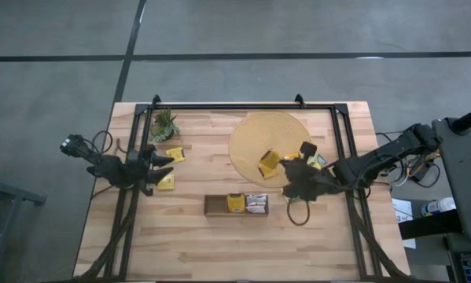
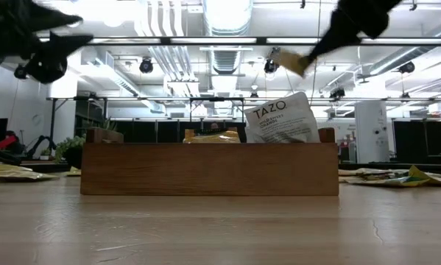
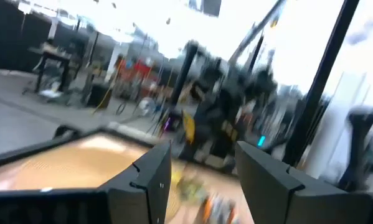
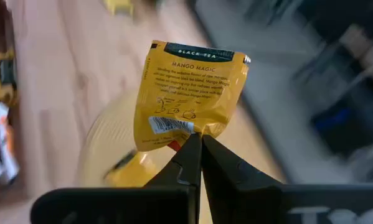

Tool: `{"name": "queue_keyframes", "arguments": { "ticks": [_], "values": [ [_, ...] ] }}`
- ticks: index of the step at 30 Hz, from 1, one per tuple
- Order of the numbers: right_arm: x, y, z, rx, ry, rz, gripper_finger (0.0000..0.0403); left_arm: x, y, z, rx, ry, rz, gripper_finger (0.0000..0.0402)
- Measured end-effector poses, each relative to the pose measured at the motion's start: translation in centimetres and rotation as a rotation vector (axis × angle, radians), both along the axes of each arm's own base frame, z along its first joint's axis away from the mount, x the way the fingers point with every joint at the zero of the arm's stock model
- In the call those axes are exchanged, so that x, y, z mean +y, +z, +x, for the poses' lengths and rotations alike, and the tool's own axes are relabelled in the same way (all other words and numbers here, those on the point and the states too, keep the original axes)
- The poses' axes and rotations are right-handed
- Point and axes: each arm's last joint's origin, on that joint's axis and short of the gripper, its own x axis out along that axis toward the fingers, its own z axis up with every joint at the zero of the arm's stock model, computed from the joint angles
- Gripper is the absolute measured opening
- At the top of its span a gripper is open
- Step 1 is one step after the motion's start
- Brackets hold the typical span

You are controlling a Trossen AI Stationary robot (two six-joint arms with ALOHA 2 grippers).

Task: Pick & Place Tea
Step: Put the orange tea bag into the middle section of the wooden organizer

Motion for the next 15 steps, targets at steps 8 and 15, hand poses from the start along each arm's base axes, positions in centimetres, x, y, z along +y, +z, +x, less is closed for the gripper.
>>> {"name": "queue_keyframes", "arguments": {
  "ticks": [8, 15],
  "values": [
    [3.8, 0.4, 4.0, -0.063, 0.149, -0.324, 0.0008, 0.0, 1.2, 0.0, -0.124, -0.031, -0.143, 0.0171],
    [4.7, 0.7, 6.2, -0.077, 0.094, -0.371, 0.0008, -0.6, 1.6, 1.0, -0.11, -0.029, -0.127, 0.0171]
  ]
}}
